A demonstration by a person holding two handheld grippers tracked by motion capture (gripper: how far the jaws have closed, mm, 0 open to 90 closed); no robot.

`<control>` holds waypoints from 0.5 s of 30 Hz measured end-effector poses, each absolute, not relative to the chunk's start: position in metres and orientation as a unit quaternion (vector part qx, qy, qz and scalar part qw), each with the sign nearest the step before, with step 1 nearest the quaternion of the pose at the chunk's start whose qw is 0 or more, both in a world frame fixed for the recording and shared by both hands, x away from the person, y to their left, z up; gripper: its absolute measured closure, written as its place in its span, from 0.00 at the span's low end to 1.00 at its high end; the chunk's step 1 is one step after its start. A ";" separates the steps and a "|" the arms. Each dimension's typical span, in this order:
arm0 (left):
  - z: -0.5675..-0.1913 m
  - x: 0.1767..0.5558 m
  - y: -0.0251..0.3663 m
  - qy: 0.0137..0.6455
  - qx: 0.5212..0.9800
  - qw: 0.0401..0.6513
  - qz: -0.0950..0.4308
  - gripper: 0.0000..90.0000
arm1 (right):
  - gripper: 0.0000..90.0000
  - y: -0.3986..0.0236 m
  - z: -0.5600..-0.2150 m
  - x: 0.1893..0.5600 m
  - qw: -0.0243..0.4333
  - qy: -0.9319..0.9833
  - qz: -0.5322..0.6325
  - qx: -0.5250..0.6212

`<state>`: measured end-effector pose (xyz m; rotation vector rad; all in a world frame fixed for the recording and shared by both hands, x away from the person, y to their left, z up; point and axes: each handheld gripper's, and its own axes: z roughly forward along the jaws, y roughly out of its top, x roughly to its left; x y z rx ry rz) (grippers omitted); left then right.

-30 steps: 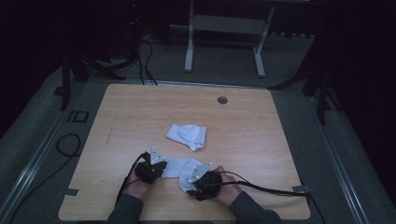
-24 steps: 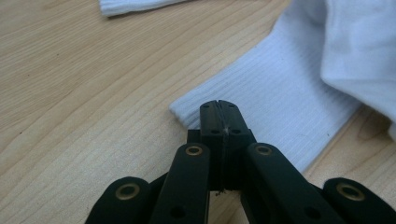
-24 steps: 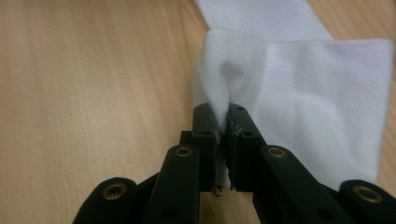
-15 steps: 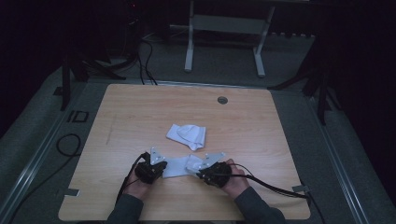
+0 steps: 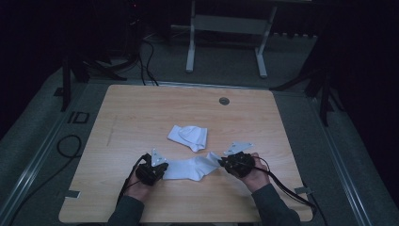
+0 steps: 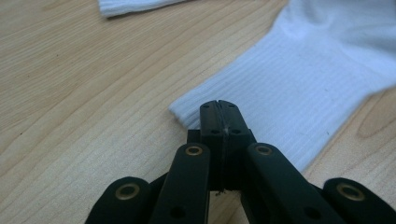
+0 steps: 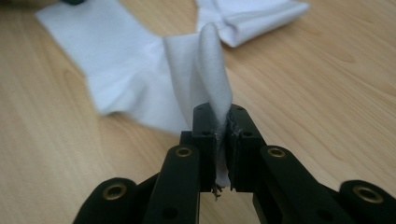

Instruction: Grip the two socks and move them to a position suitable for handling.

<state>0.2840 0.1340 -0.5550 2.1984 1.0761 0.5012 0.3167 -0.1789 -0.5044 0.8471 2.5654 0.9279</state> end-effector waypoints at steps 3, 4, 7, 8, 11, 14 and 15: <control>-0.555 0.284 0.135 0.407 0.836 0.314 0.191 1.00 | 0.92 -0.186 -0.504 0.319 0.145 0.885 0.319 0.306; -0.555 0.284 0.135 0.406 0.837 0.313 0.191 1.00 | 0.92 -0.187 -0.505 0.320 0.145 0.886 0.317 0.307; -0.555 0.284 0.134 0.405 0.837 0.314 0.192 1.00 | 0.91 -0.190 -0.506 0.320 0.144 0.885 0.313 0.313; -0.555 0.284 0.134 0.405 0.837 0.314 0.192 1.00 | 0.90 -0.191 -0.507 0.320 0.143 0.885 0.310 0.315; -0.554 0.284 0.134 0.403 0.838 0.313 0.192 1.00 | 0.82 -0.194 -0.509 0.322 0.148 0.888 0.297 0.318; -0.554 0.284 0.135 0.401 0.839 0.313 0.191 1.00 | 0.72 -0.199 -0.507 0.324 0.162 0.884 0.289 0.329; -0.554 0.284 0.135 0.402 0.839 0.313 0.191 1.00 | 0.69 -0.202 -0.506 0.325 0.164 0.882 0.292 0.331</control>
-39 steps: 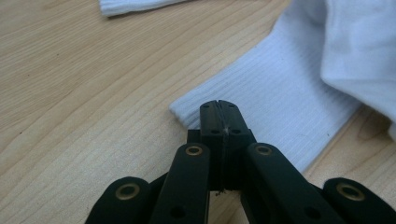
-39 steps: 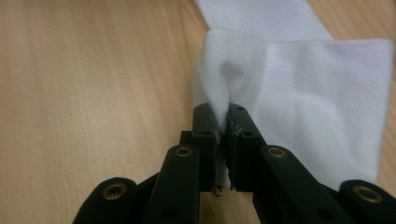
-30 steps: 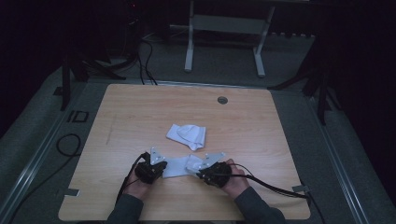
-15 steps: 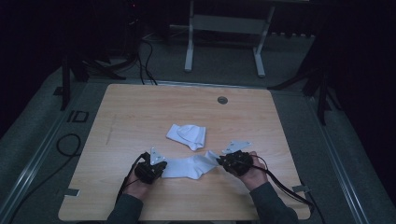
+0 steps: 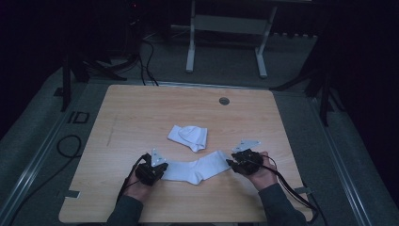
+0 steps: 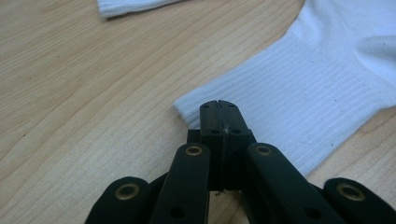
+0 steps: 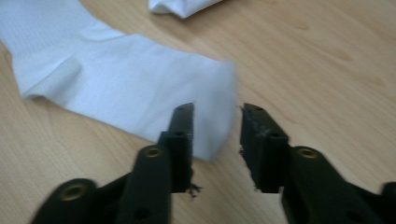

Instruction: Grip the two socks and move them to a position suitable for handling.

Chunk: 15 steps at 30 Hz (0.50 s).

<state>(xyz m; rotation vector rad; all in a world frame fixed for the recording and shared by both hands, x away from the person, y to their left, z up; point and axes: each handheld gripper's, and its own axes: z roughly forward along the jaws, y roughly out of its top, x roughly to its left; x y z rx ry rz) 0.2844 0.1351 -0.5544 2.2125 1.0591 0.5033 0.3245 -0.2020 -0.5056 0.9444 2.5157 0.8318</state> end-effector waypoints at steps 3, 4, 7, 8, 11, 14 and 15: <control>-0.555 0.284 0.135 0.402 0.839 0.313 0.192 1.00 | 0.64 -0.207 -0.499 0.326 0.170 0.877 0.300 0.335; -0.554 0.285 0.135 0.401 0.839 0.313 0.191 1.00 | 0.64 -0.207 -0.497 0.327 0.170 0.876 0.304 0.332; -0.555 0.285 0.135 0.402 0.839 0.314 0.191 1.00 | 0.71 -0.202 -0.496 0.329 0.172 0.884 0.304 0.310; -0.555 0.285 0.135 0.402 0.839 0.314 0.191 1.00 | 0.79 -0.199 -0.497 0.330 0.174 0.888 0.300 0.301; -0.554 0.285 0.135 0.401 0.840 0.313 0.191 1.00 | 0.93 -0.189 -0.506 0.339 0.166 0.898 0.286 0.292; -0.554 0.284 0.135 0.401 0.840 0.312 0.192 1.00 | 0.96 -0.183 -0.519 0.352 0.163 0.901 0.269 0.298; -0.554 0.284 0.135 0.401 0.840 0.312 0.192 1.00 | 0.96 -0.182 -0.523 0.355 0.162 0.901 0.266 0.302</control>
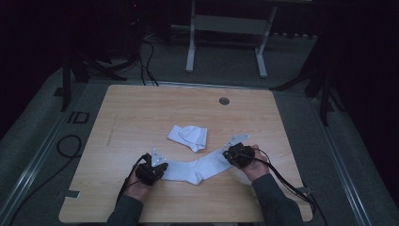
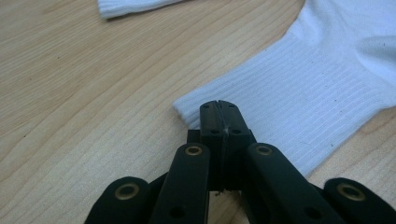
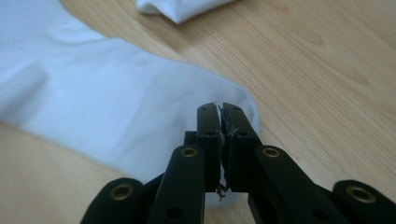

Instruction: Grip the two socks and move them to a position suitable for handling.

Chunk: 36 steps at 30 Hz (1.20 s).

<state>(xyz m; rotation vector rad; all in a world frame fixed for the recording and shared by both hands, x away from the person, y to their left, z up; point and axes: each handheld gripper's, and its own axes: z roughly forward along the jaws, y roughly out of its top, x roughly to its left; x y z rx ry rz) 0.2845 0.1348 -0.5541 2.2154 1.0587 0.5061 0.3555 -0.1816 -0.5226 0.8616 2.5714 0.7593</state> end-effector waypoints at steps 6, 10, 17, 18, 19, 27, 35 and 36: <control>-0.552 0.284 0.135 0.406 0.833 0.324 0.190 0.97 | 0.97 -0.177 -0.533 0.362 0.159 0.905 0.253 0.303; -0.548 0.279 0.134 0.398 0.832 0.335 0.191 0.95 | 0.97 -0.177 -0.540 0.363 0.152 0.908 0.242 0.307; -0.543 0.272 0.124 0.375 0.844 0.335 0.186 0.97 | 0.97 -0.179 -0.540 0.360 0.148 0.905 0.239 0.319; -0.543 0.271 0.123 0.370 0.847 0.334 0.186 0.97 | 0.97 -0.180 -0.540 0.359 0.147 0.905 0.239 0.320; -0.542 0.270 0.122 0.368 0.848 0.333 0.186 0.97 | 0.96 -0.180 -0.541 0.358 0.146 0.904 0.241 0.321; -0.545 0.269 0.122 0.370 0.851 0.326 0.179 0.98 | 0.95 -0.181 -0.541 0.344 0.143 0.898 0.244 0.336; -0.549 0.268 0.120 0.372 0.855 0.317 0.173 0.99 | 0.94 -0.179 -0.541 0.331 0.133 0.897 0.249 0.340; -0.549 0.268 0.120 0.372 0.855 0.317 0.173 0.99 | 0.94 -0.179 -0.541 0.331 0.133 0.897 0.249 0.340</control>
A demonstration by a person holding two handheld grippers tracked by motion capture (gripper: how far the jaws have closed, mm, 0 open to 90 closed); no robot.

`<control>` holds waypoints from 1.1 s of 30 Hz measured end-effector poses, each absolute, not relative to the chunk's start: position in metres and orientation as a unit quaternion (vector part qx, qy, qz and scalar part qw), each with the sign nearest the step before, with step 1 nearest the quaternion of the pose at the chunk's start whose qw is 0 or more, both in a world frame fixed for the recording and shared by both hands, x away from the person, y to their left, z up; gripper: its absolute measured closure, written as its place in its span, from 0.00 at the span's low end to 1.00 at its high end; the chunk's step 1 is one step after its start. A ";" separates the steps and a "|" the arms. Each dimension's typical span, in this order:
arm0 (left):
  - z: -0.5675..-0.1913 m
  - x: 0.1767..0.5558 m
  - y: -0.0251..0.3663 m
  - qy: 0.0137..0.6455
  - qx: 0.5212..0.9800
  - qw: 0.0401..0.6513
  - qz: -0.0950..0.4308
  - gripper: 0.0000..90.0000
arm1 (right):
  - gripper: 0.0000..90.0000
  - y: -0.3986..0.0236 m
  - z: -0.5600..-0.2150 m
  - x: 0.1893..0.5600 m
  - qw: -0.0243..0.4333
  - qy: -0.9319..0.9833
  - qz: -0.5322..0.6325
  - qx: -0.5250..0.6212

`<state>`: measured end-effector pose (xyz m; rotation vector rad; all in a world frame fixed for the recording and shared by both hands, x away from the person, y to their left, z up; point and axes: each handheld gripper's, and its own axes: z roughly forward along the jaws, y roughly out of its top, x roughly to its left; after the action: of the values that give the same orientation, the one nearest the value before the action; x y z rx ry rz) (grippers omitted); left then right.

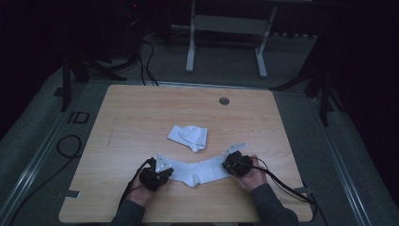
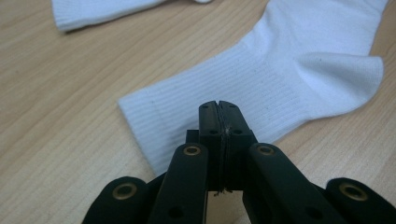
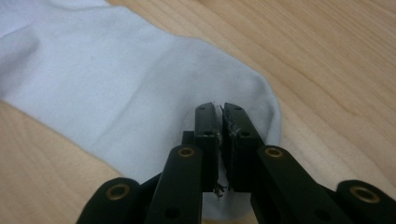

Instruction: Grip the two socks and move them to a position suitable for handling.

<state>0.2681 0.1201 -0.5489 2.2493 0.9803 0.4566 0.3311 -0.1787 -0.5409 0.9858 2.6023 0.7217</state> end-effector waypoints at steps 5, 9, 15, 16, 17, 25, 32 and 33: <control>-0.552 0.270 0.121 0.378 0.856 0.308 0.173 0.99 | 0.93 -0.177 -0.541 0.322 0.128 0.900 0.252 0.332; -0.553 0.272 0.123 0.385 0.852 0.309 0.175 0.99 | 0.92 -0.177 -0.541 0.320 0.122 0.901 0.251 0.331; -0.553 0.274 0.125 0.395 0.846 0.310 0.177 0.99 | 0.87 -0.176 -0.540 0.317 0.108 0.905 0.253 0.324; -0.553 0.274 0.125 0.397 0.845 0.311 0.177 0.99 | 0.84 -0.176 -0.539 0.317 0.107 0.907 0.253 0.319; -0.553 0.274 0.125 0.397 0.845 0.312 0.177 0.99 | 0.82 -0.176 -0.538 0.316 0.108 0.908 0.255 0.315; -0.549 0.273 0.129 0.404 0.834 0.332 0.177 0.95 | 0.80 -0.160 -0.514 0.328 0.143 0.909 0.269 0.283; -0.548 0.273 0.131 0.408 0.830 0.336 0.178 0.94 | 0.98 -0.141 -0.508 0.356 0.149 0.907 0.281 0.276; -0.548 0.273 0.131 0.408 0.831 0.336 0.177 0.94 | 0.99 -0.138 -0.508 0.361 0.146 0.906 0.284 0.279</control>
<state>0.2732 0.1312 -0.5478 2.1663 1.0635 0.4622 0.3615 -0.1381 -0.5078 0.8027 2.6082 0.8186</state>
